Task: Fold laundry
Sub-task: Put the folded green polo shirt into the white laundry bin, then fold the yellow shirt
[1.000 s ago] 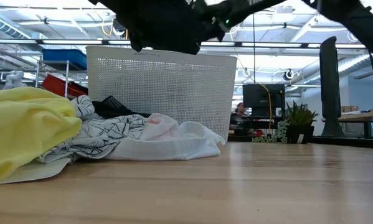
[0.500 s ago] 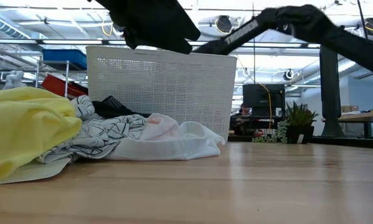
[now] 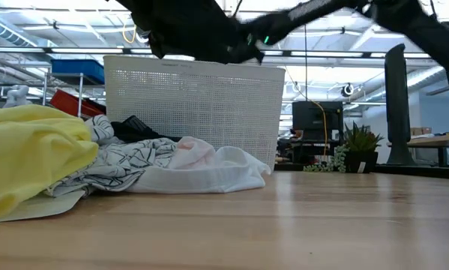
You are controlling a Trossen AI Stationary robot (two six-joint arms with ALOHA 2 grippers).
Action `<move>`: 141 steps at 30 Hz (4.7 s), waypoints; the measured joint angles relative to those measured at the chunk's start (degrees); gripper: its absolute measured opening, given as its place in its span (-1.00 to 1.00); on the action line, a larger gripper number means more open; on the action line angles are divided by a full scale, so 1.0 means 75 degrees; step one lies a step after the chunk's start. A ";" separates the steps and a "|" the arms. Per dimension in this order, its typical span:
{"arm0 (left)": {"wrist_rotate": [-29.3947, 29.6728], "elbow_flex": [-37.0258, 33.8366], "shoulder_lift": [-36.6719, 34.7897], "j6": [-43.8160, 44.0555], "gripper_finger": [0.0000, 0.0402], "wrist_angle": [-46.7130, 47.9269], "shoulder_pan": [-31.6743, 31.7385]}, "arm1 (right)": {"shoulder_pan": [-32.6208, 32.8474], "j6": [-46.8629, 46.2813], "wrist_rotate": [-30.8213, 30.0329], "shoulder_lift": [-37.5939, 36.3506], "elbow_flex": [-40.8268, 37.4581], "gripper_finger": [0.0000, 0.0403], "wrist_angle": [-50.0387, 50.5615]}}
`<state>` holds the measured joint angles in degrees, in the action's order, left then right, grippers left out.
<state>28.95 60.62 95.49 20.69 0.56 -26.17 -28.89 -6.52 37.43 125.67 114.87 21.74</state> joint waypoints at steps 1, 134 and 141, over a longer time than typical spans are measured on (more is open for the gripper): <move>0.0000 0.0000 0.0002 0.0001 -0.03 -0.0006 0.0000 | -0.0015 0.0009 0.0011 -0.0279 0.0003 -1.00 -0.0012; -0.0085 0.8615 -0.0453 -0.1003 -0.97 0.5915 0.0610 | 0.7452 -0.2663 -0.6748 -0.9052 -0.9880 -0.35 -0.1969; -0.0087 0.8617 -0.0441 -0.0801 -0.96 0.6049 0.0650 | 0.7437 -0.2039 -0.6686 -0.9026 -0.9880 -0.35 0.0505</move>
<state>28.29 125.25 92.18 14.68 45.93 -21.30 26.89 -21.81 -12.71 57.98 40.77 25.53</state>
